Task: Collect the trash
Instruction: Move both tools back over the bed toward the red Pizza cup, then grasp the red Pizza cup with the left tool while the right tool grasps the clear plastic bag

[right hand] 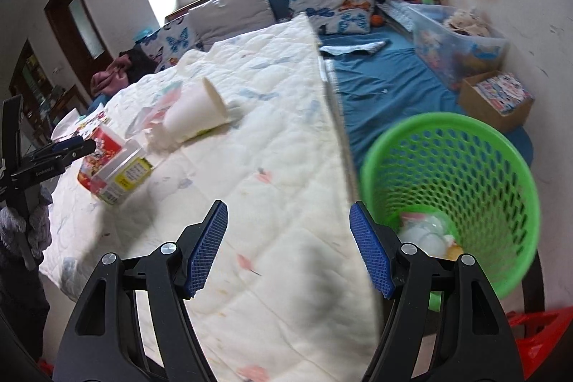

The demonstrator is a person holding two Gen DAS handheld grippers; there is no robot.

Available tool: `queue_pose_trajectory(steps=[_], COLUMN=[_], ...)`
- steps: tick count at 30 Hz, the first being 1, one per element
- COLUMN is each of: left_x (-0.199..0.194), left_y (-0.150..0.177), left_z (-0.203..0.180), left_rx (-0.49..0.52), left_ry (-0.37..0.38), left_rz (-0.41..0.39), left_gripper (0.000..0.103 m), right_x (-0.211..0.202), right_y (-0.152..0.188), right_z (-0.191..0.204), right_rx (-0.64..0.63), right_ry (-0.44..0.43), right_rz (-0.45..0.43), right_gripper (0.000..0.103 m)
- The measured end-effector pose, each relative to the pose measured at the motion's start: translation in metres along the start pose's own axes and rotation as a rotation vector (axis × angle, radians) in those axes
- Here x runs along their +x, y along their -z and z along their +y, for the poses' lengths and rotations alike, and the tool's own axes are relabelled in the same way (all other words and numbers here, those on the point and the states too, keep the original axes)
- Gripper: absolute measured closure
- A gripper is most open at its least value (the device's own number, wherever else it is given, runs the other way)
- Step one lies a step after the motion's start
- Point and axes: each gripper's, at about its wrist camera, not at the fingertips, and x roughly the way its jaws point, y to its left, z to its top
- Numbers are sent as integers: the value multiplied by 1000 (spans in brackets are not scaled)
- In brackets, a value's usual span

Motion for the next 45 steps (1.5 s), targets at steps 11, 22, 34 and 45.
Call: queue_pose_trajectory(steps=[11,22,34,45], left_x=[16,30,38,51], left_y=[9,9,3,3], left_z=[49,61,72,72], left_rx=[-71,-69,-61,-69], left_ry=[-23,14,48,70], left_rz=[47,70,83,115], left_gripper=[32,28,23,19], right_x=[41,115,194,229], right_y=[-58,-128,-155,-149], right_z=[89,177,198,202], right_rx=[-133,-239,-224,-229], right_ry=[-136,-183,-110,-67], right_rz=[32,97,222,299], right_gripper=[32,33,33,32])
